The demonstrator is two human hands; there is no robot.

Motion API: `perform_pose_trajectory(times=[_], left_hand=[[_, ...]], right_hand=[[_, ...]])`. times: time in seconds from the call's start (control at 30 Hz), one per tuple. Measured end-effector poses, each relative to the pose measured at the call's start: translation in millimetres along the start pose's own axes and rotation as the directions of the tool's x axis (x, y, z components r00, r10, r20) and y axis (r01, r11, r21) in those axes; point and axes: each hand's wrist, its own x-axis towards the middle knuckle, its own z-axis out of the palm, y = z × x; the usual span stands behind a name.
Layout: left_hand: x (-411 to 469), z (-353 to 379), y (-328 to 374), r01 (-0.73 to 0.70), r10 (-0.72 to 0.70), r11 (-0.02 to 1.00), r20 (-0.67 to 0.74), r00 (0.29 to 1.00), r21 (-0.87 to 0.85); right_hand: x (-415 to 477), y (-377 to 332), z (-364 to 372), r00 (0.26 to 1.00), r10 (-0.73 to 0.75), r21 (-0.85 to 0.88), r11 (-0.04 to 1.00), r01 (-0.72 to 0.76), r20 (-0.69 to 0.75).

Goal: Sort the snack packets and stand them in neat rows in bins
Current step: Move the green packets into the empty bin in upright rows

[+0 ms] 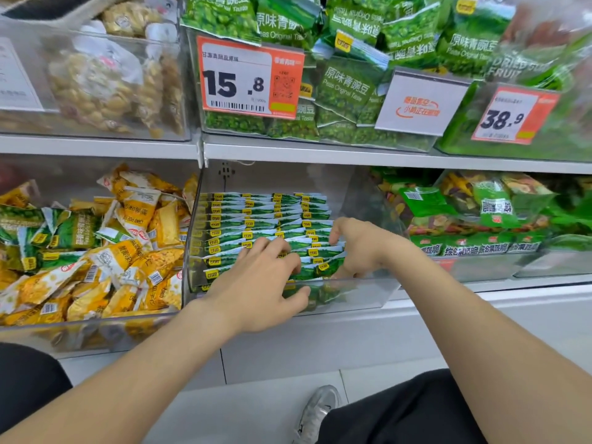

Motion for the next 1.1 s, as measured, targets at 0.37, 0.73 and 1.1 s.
perform_pose_trajectory(times=[0.37, 0.73, 1.1], left_hand=[[0.0, 2.4, -1.9, -0.008, 0.008, 1.0, -0.022, 1.0, -0.007], [0.4, 2.0, -2.4, -0.011, 0.011, 1.0, -0.013, 1.0, -0.007], [8.8, -9.8, 8.1, 0.0, -0.002, 0.999, -0.041, 0.999, -0.038]], right_hand=[[-15.4, 14.5, -11.9, 0.996, -0.092, 0.076, 0.993, 0.091, 0.012], [-3.3, -7.5, 0.6, 0.992, -0.006, -0.077, 0.997, 0.016, 0.122], [-5.9, -8.1, -20.9, 0.784, -0.029, -0.012, 1.0, 0.027, -0.62]])
